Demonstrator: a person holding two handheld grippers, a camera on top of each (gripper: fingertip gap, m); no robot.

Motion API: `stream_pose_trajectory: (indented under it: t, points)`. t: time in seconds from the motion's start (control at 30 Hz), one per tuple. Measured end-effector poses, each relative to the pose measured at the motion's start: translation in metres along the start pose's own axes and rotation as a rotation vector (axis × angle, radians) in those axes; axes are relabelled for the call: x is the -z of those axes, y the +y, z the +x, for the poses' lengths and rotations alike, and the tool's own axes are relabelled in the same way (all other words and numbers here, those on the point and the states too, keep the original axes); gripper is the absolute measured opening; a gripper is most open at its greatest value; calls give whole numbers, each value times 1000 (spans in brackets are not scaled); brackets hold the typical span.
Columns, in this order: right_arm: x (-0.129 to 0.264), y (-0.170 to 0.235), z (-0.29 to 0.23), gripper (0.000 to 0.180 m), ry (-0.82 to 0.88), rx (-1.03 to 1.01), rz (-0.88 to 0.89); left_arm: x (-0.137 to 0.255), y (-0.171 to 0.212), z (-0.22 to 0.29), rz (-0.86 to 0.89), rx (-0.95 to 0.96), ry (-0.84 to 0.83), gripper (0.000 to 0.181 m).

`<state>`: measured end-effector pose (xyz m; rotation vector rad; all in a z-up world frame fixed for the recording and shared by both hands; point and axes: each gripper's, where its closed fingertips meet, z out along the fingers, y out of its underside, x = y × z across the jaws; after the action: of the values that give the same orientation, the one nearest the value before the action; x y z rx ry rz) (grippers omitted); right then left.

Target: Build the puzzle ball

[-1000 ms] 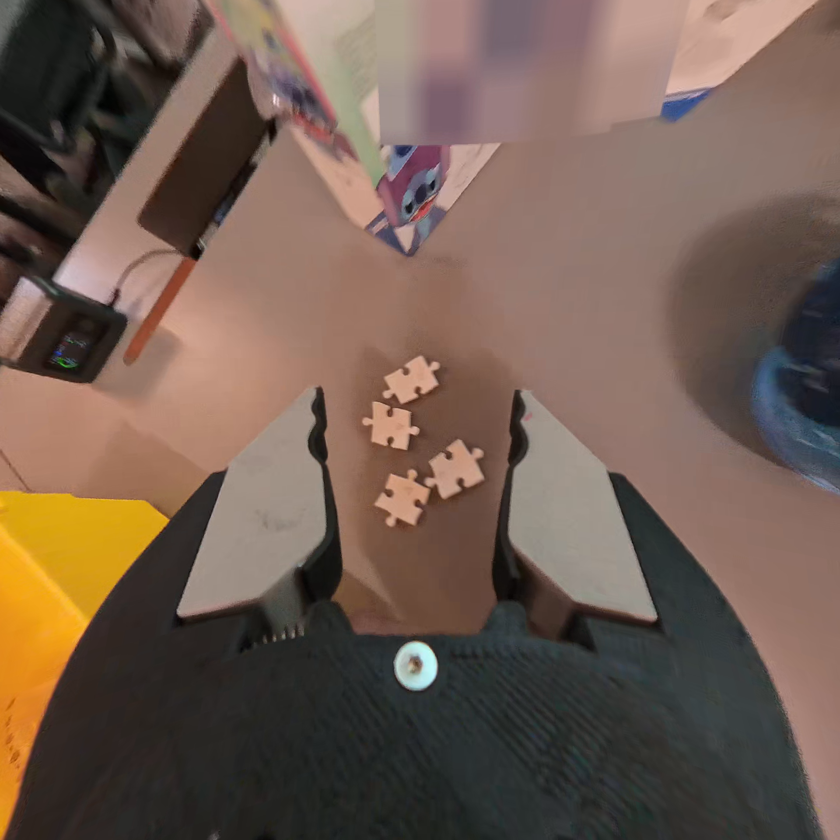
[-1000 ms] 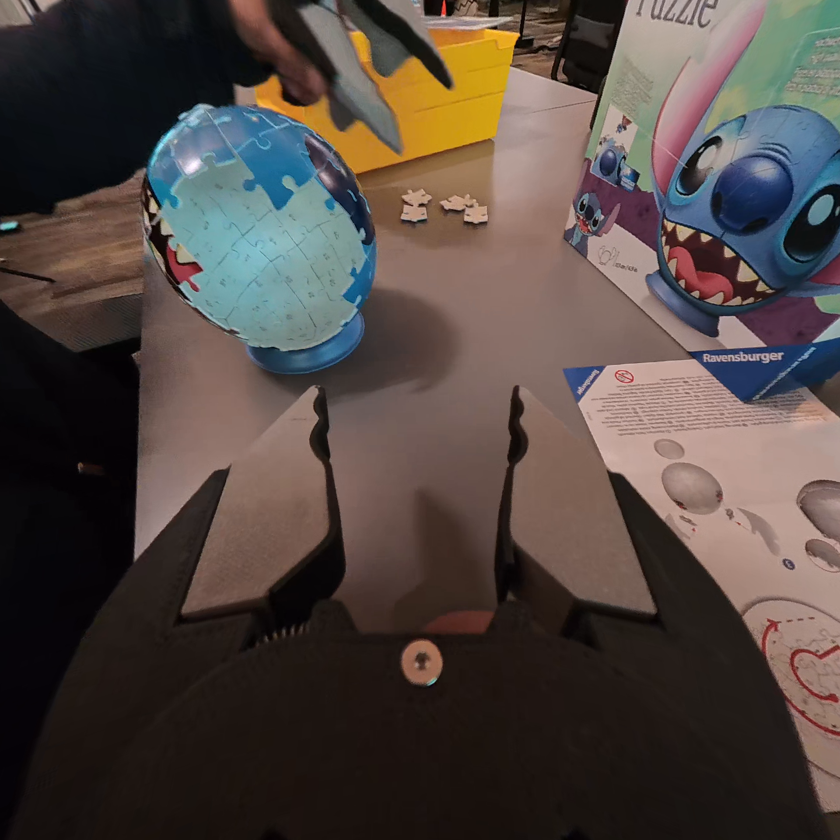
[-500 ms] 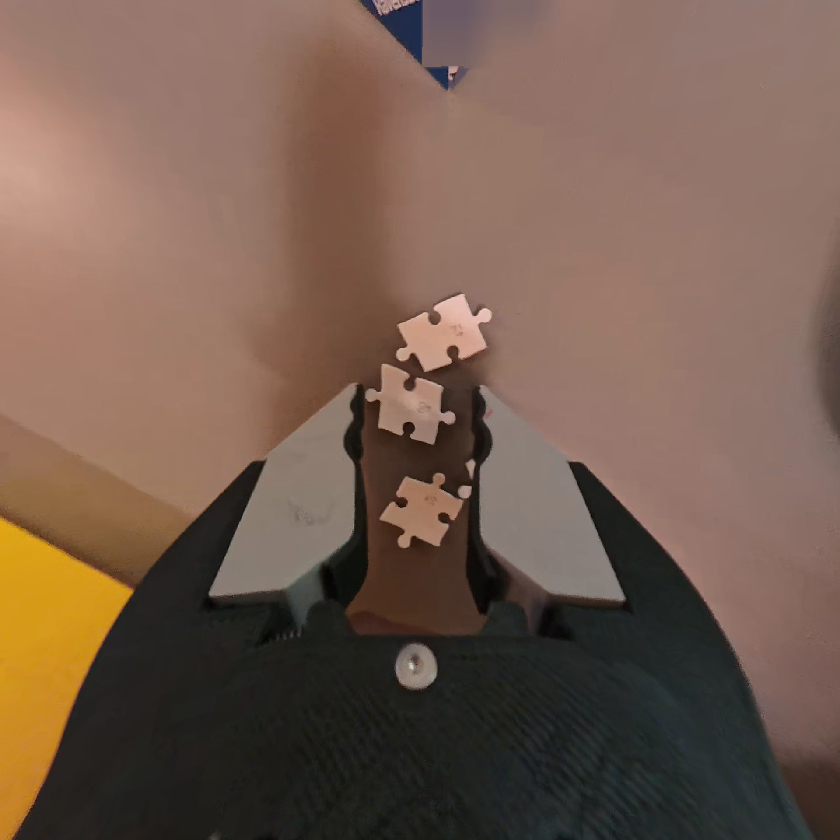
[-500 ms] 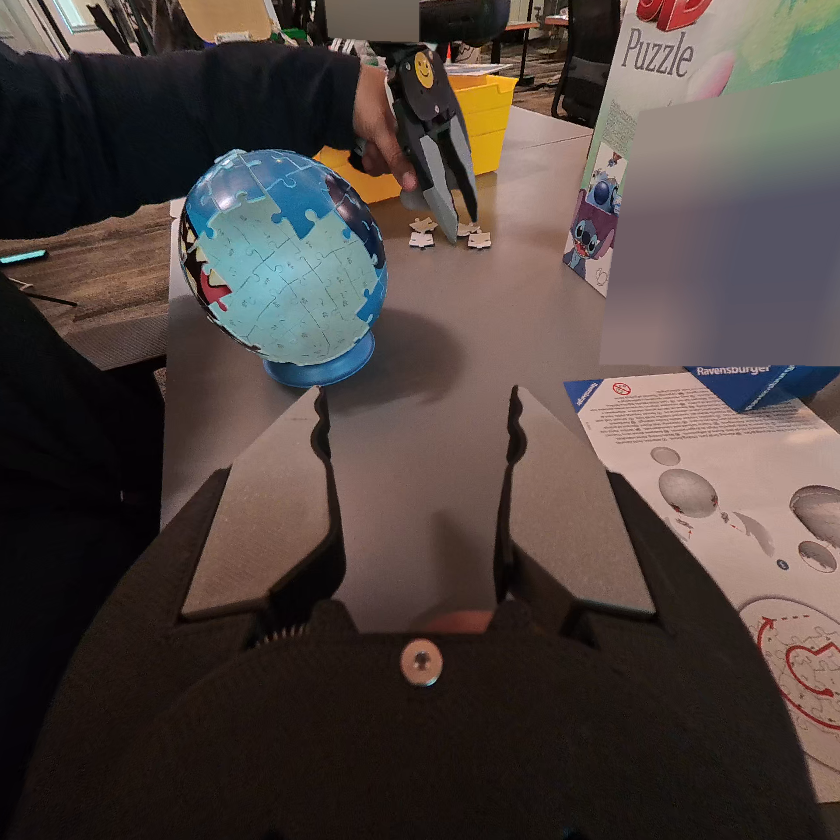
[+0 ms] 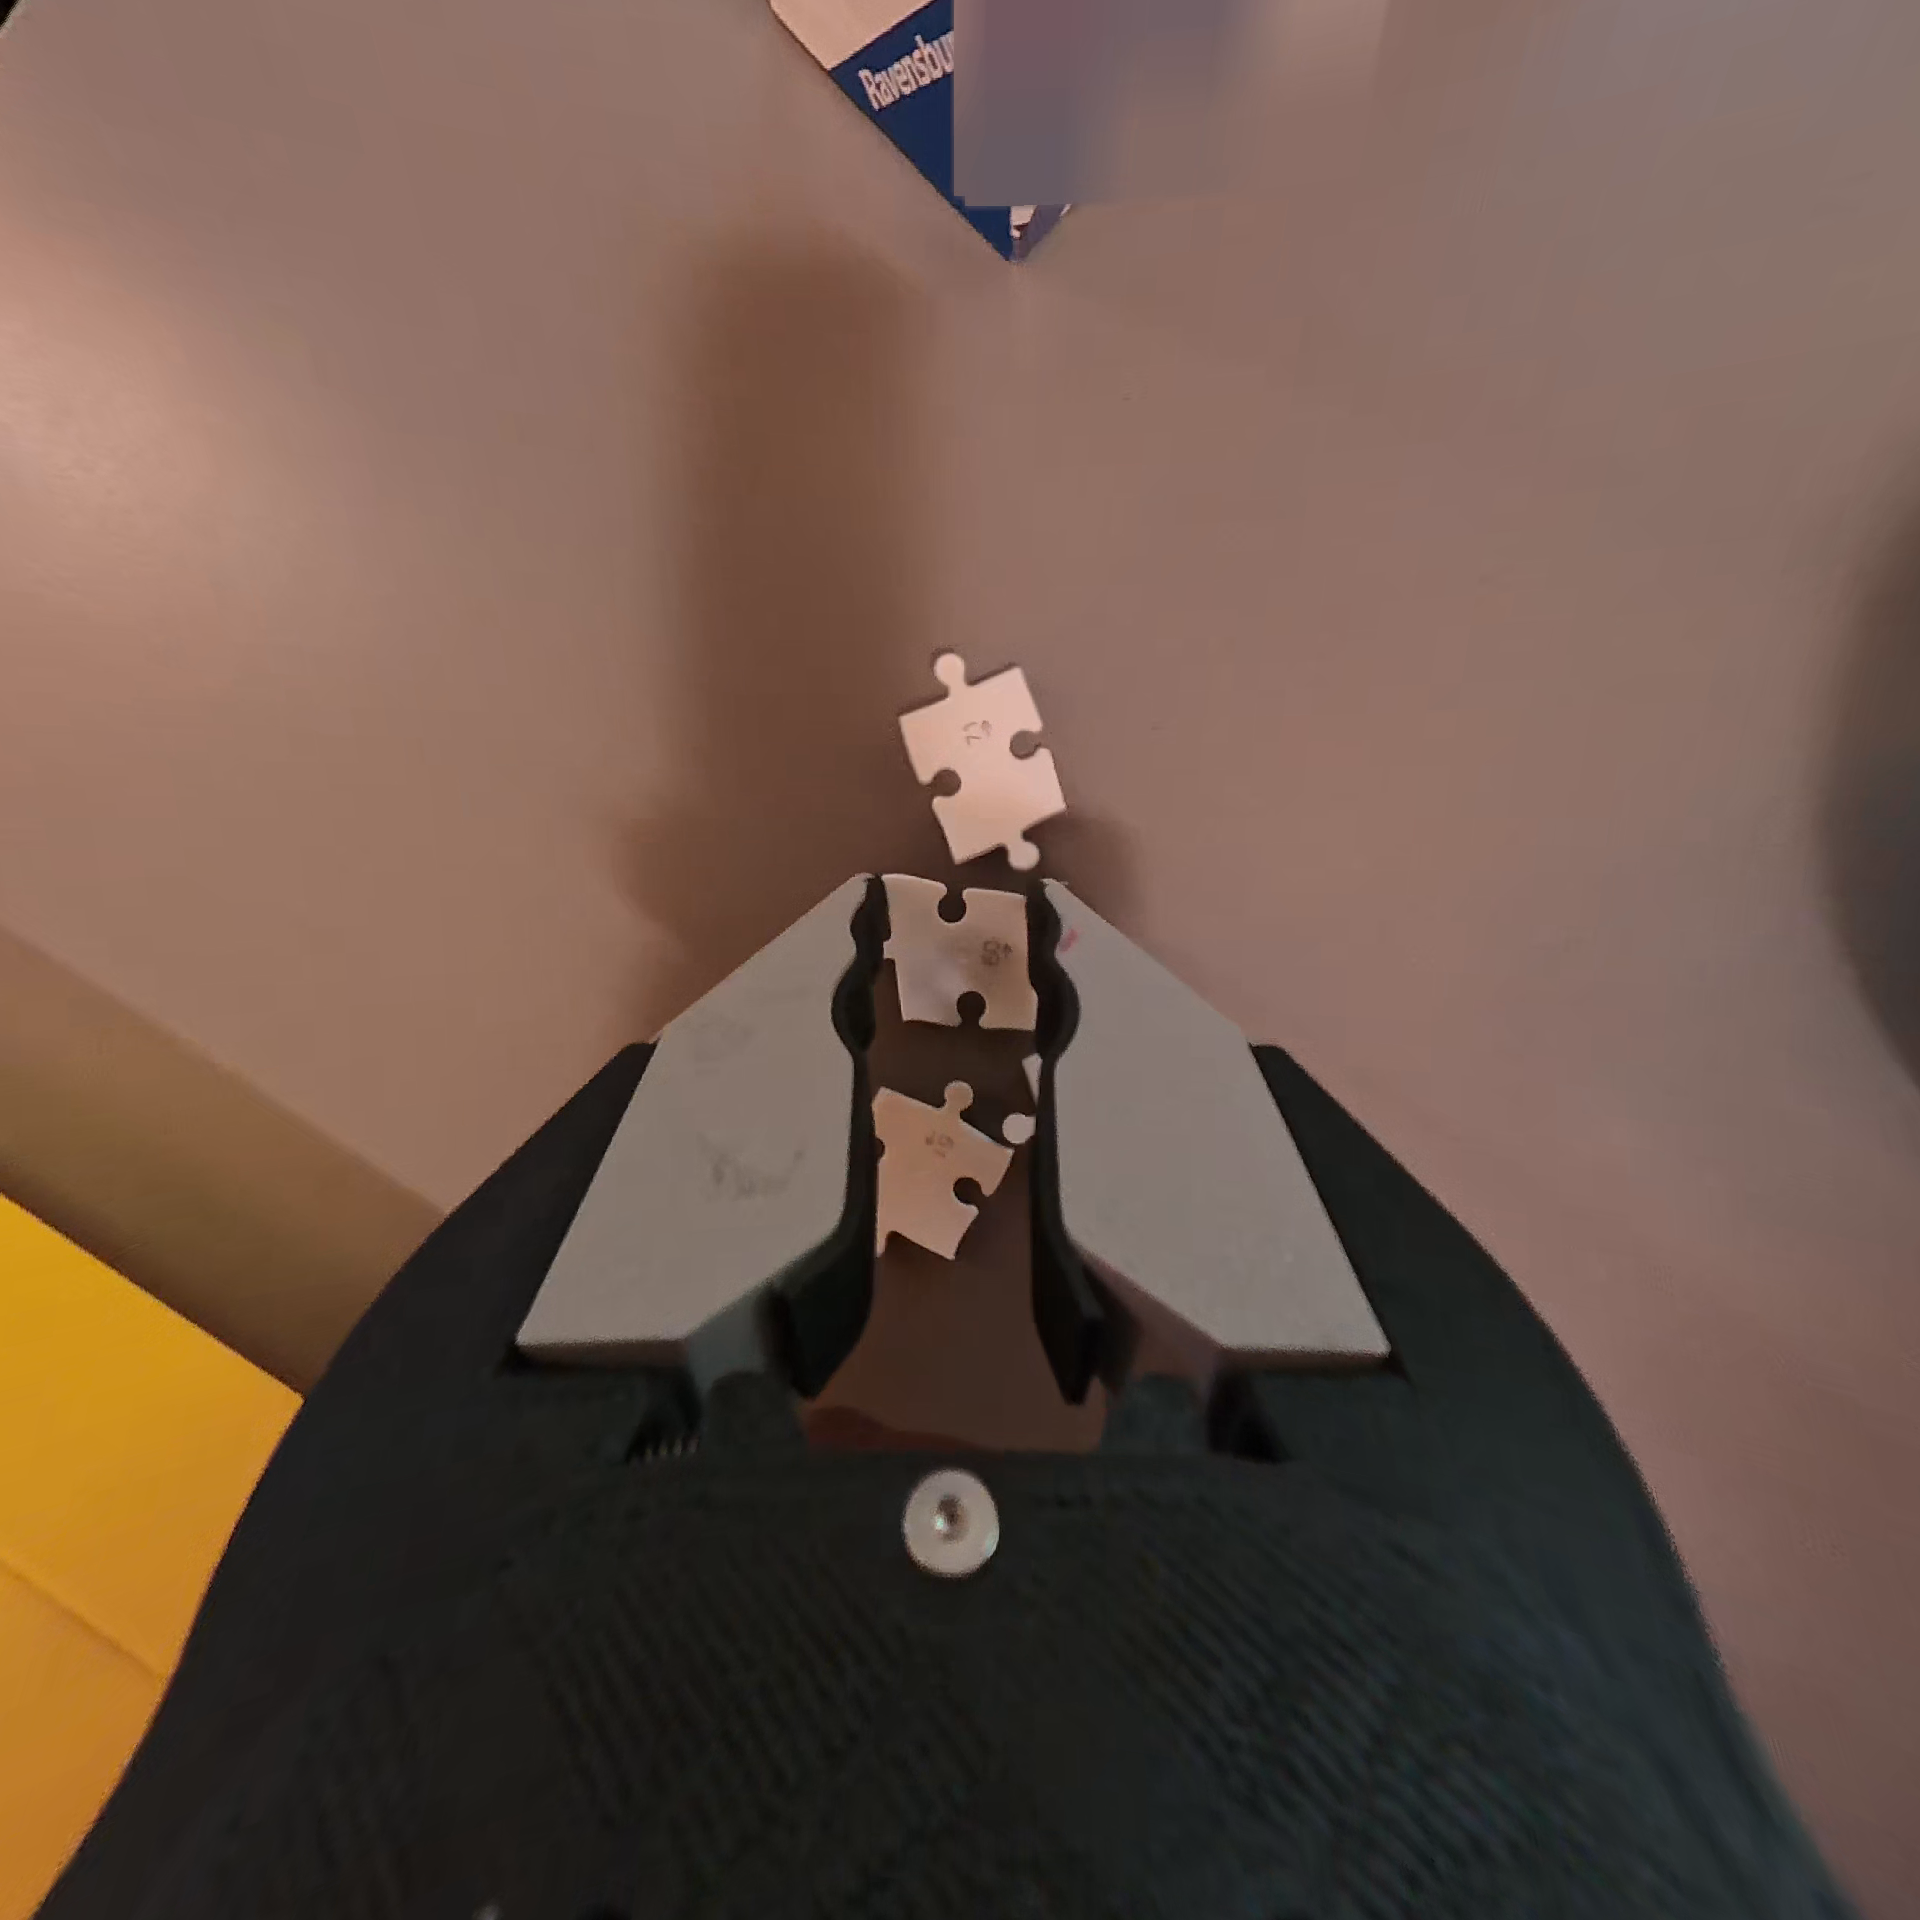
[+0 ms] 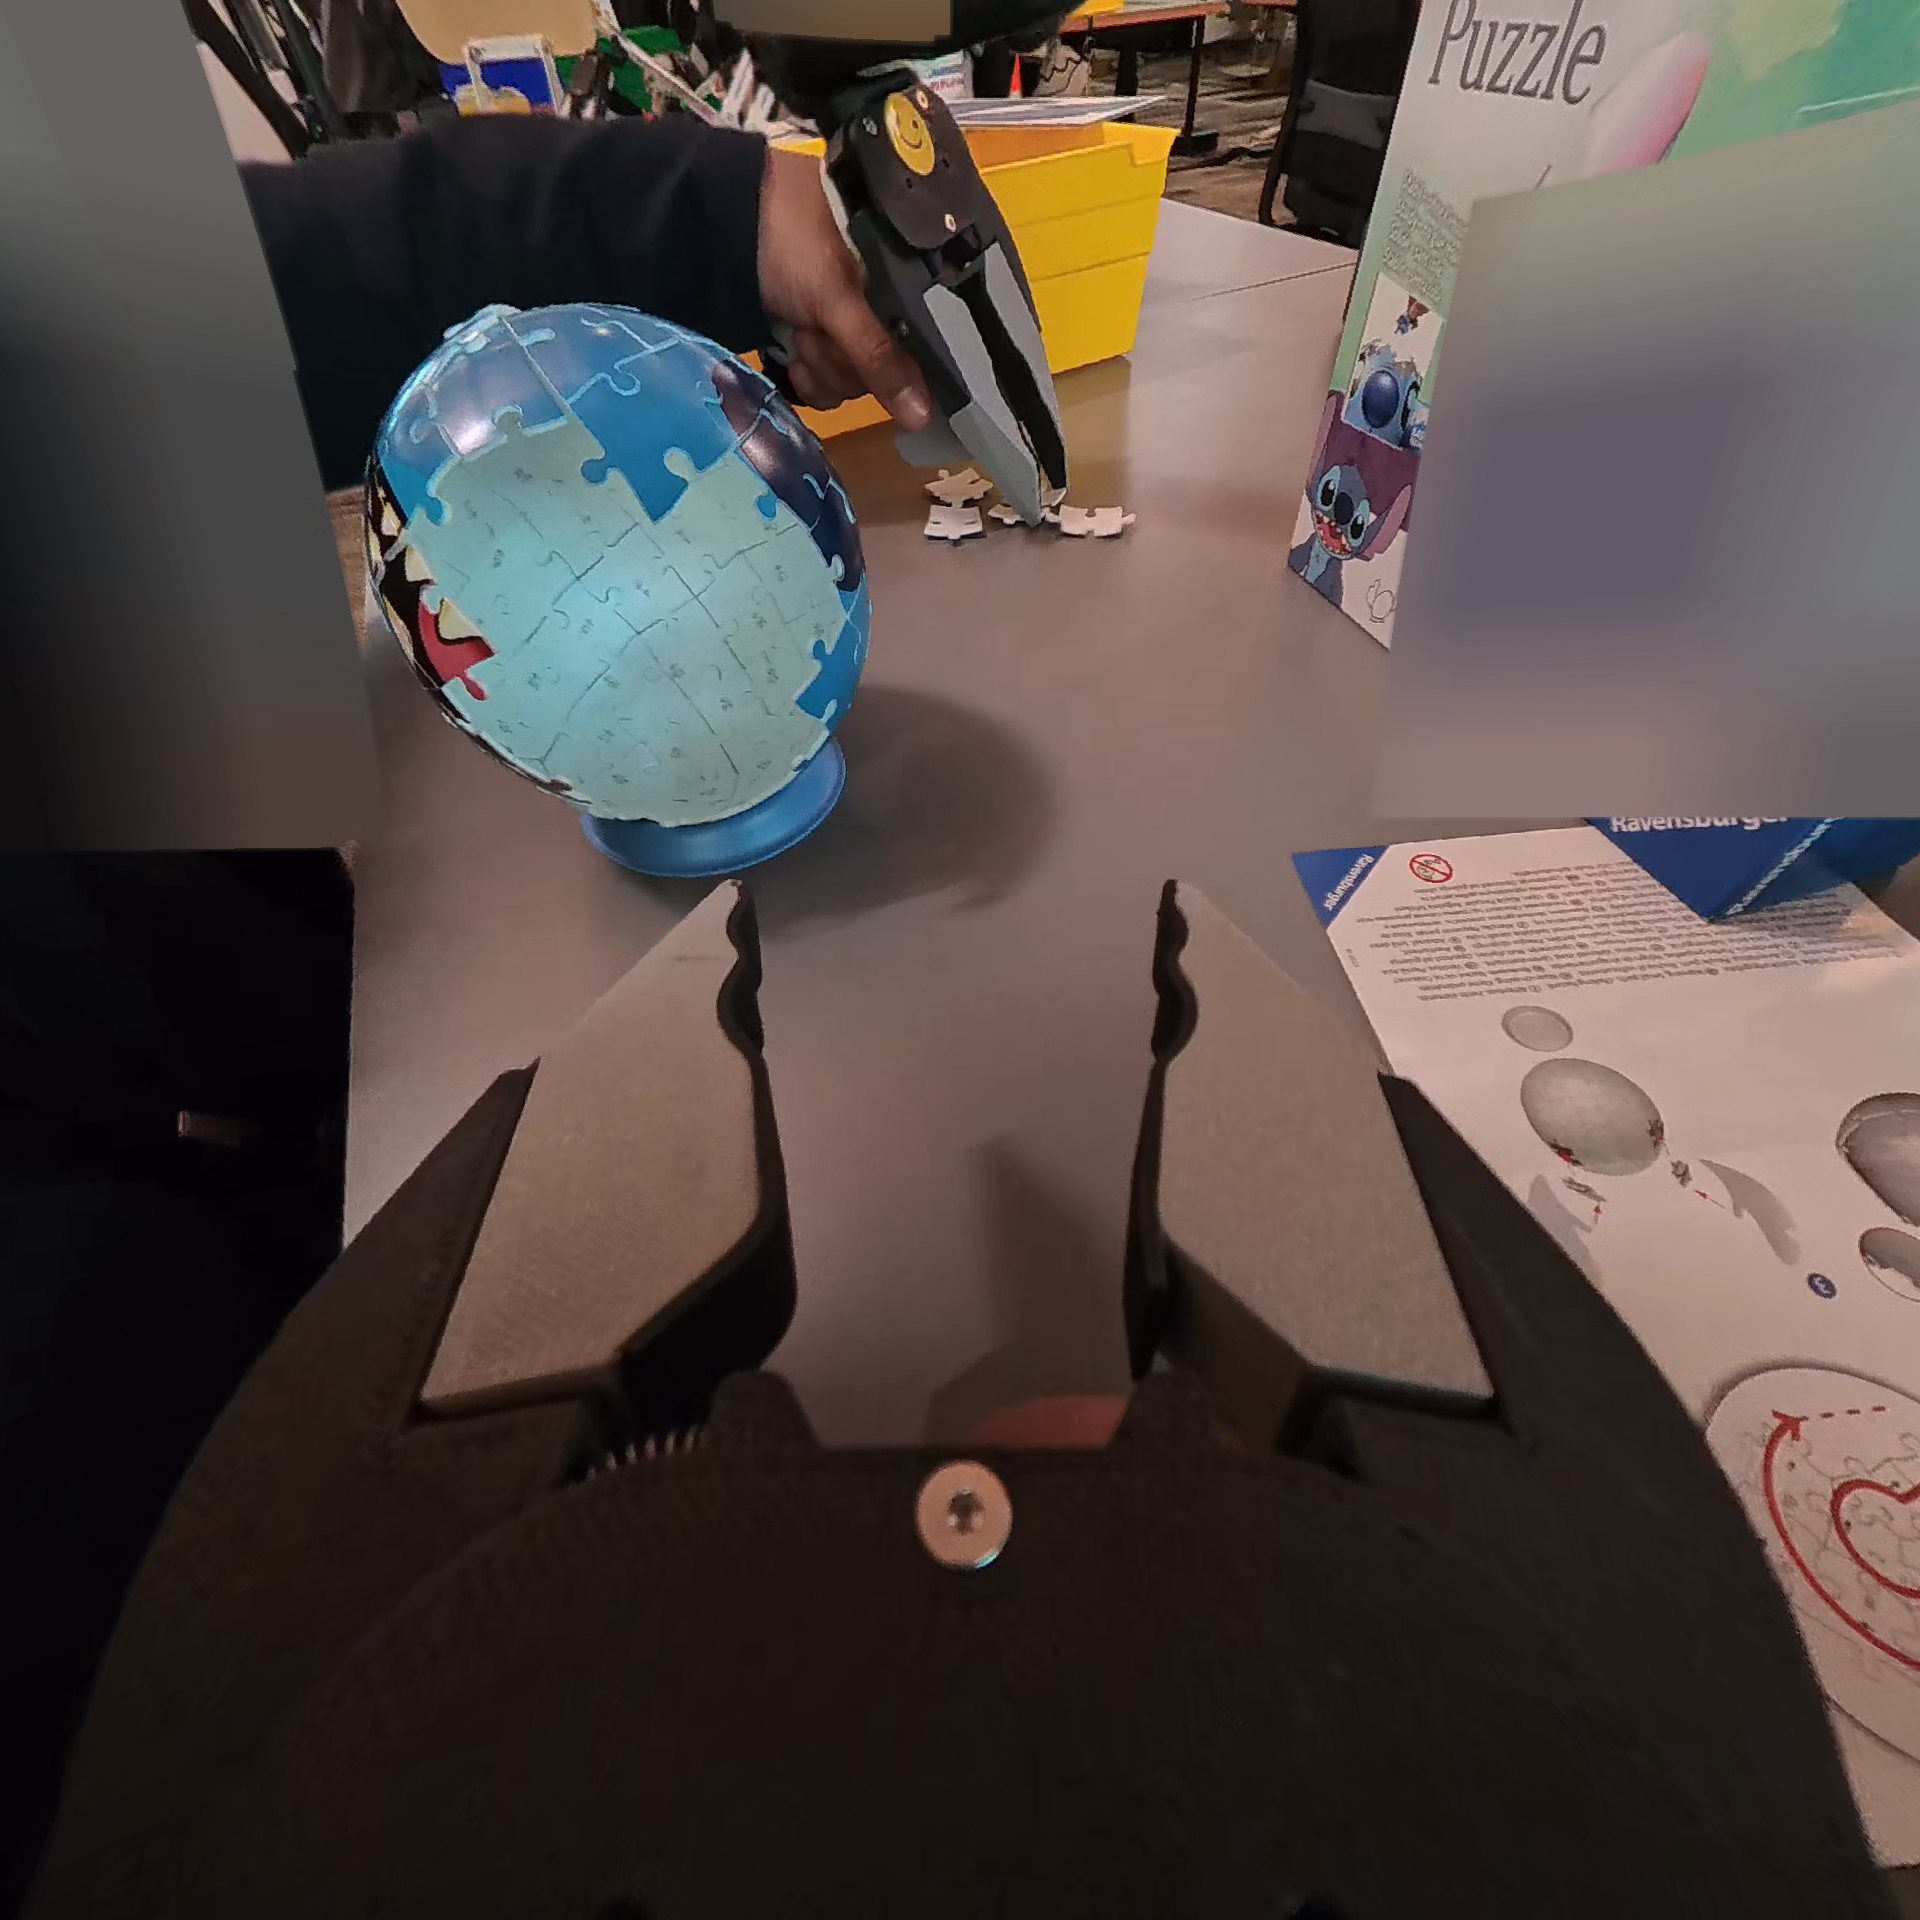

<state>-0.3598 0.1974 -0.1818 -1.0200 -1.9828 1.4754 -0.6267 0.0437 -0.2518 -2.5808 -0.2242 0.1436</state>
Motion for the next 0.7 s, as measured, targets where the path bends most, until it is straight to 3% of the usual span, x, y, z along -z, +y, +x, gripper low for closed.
stream_pose_trajectory:
  t: [0.23, 0.47, 0.7]
  points:
    - [0, 3, 7, 73, 26, -26, 2, 14, -8, -6, 41, -49, -82, 26]
    - [4, -2, 19, 74, 52, -87, 41, 73, -57, -3, 284, -90, -186, 25]
    - [15, -12, 39, 74, 141, -104, 111, 130, -96, 39, 567, -111, -190, 25]
